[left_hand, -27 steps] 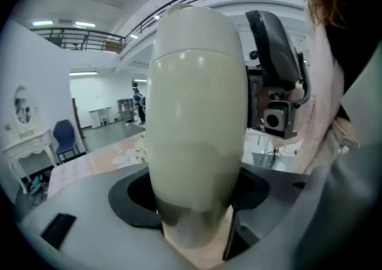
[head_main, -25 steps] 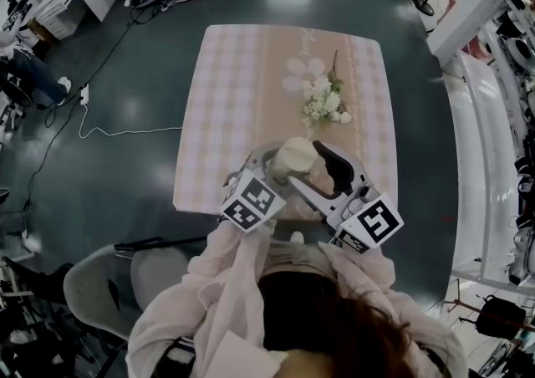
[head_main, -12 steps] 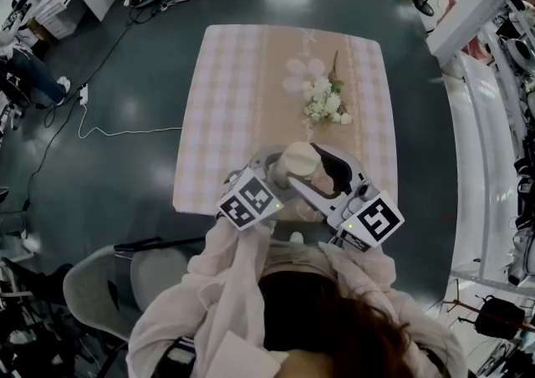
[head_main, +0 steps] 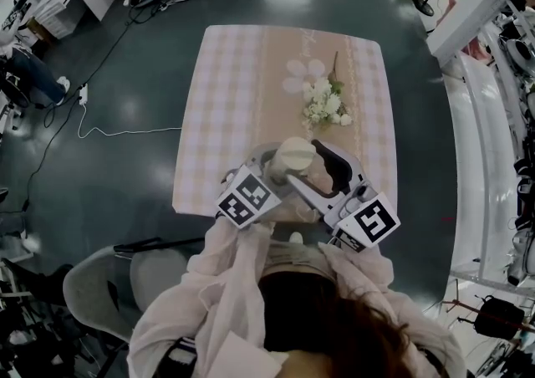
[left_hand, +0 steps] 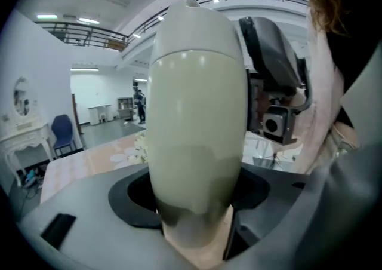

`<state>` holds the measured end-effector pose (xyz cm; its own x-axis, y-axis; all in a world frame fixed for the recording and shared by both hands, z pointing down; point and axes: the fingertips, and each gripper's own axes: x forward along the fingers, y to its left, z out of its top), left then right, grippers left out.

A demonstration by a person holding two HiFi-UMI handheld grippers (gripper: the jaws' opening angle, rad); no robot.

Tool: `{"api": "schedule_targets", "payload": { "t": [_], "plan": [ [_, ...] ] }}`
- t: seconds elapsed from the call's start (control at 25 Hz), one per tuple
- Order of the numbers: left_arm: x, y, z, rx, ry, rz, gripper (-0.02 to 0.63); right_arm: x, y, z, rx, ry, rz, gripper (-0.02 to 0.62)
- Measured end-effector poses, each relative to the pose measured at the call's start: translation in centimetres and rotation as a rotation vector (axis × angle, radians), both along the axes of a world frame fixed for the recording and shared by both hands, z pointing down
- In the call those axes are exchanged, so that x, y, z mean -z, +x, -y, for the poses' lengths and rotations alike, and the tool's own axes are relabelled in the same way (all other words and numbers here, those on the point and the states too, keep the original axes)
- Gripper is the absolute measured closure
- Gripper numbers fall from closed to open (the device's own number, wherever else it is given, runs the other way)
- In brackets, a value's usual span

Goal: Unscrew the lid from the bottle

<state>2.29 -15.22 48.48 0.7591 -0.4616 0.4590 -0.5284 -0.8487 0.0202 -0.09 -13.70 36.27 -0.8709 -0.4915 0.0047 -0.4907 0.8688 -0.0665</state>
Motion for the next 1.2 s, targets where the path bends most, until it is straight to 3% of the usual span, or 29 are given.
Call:
{"api": "schedule_targets", "payload": {
  "t": [0.16, 0.4, 0.92, 1.04, 1.2],
  "plan": [
    [0.1, -0.3, 1.1, 0.138, -0.005, -0.037, 0.290, -0.1, -0.7, 0.6, -0.058, 0.003, -0.031, 0.279],
    [0.0, 0.5, 0.5, 0.104, -0.002, -0.032, 0.291, -0.1, -0.9, 0.6, -0.066, -0.002, -0.028, 0.316],
    [0.4, 1.4, -4.1, -0.334, -0.032, -0.049, 0.291, 0.4, -0.7, -2.5, 0.205, 0.019, 0.018, 0.318],
    [0.3, 1.0, -3.3, -0.275, -0.026, -0.042, 0.291, 0.3, -0.4, -1.9, 0.145, 0.027, 0.017, 0.311],
    [-0.2, 0.1, -0.8, -0.072, -0.020, -0.047, 0.290, 0.2, -0.2, -0.9, 0.067, 0.008, 0.028, 0.279]
  ]
}}
